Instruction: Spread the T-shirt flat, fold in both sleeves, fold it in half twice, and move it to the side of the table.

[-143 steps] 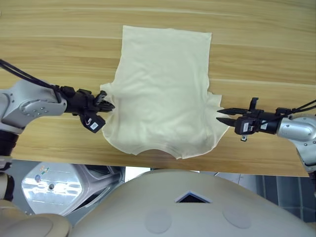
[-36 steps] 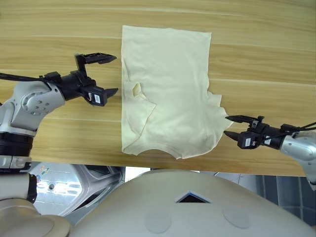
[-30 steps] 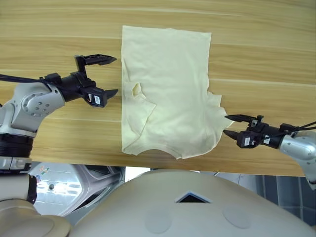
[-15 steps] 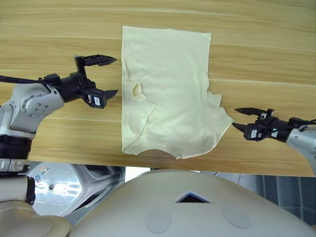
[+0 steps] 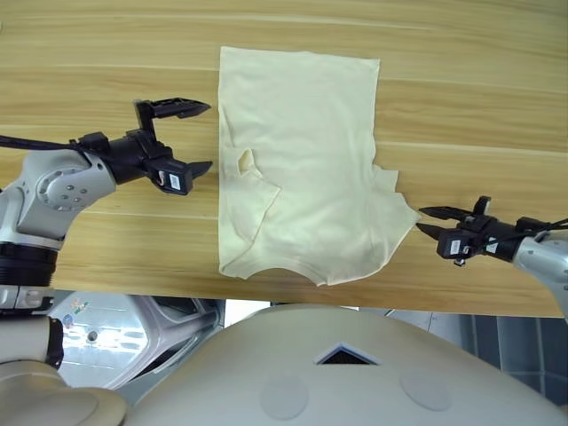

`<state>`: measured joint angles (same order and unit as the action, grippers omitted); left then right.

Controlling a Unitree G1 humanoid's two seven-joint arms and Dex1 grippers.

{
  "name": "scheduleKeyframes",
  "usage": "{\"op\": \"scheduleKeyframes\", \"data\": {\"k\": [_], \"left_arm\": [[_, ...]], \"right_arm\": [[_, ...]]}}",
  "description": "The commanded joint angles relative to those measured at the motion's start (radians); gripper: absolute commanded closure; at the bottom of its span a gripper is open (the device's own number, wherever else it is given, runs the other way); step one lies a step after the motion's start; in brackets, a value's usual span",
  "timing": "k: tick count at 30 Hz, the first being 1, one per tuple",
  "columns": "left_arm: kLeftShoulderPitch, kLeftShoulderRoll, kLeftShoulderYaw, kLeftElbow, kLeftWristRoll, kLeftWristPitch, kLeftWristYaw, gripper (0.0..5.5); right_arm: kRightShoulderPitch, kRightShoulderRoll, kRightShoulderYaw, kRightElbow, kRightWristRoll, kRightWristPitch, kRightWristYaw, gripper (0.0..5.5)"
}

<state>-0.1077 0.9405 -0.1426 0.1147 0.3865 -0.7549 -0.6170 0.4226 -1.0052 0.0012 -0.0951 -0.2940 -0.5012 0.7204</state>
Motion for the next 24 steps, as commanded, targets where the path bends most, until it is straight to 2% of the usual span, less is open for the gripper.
{"op": "scheduleKeyframes", "data": {"k": [1,5,11,18,24], "left_arm": [[0.003,0.008,0.008,-0.002,-0.012,0.004,0.004,0.1],[0.002,0.005,0.007,-0.005,-0.015,0.003,0.004,0.1],[-0.007,0.001,0.004,0.007,-0.007,0.0,0.009,0.1],[-0.012,-0.008,-0.003,0.008,-0.005,0.003,0.005,0.1],[-0.003,-0.016,-0.008,0.011,0.0,0.0,0.009,0.1]], "right_arm": [[-0.003,0.011,0.026,0.006,-0.012,0.015,0.006,4.74],[-0.013,0.016,0.03,0.015,-0.011,0.016,-0.002,5.46],[-0.019,0.019,0.021,0.008,0.009,0.009,-0.009,5.46],[0.061,-0.029,-0.155,-0.065,0.146,-0.017,0.01,5.46],[0.027,-0.02,-0.131,-0.104,0.142,0.001,0.041,5.46]]}}
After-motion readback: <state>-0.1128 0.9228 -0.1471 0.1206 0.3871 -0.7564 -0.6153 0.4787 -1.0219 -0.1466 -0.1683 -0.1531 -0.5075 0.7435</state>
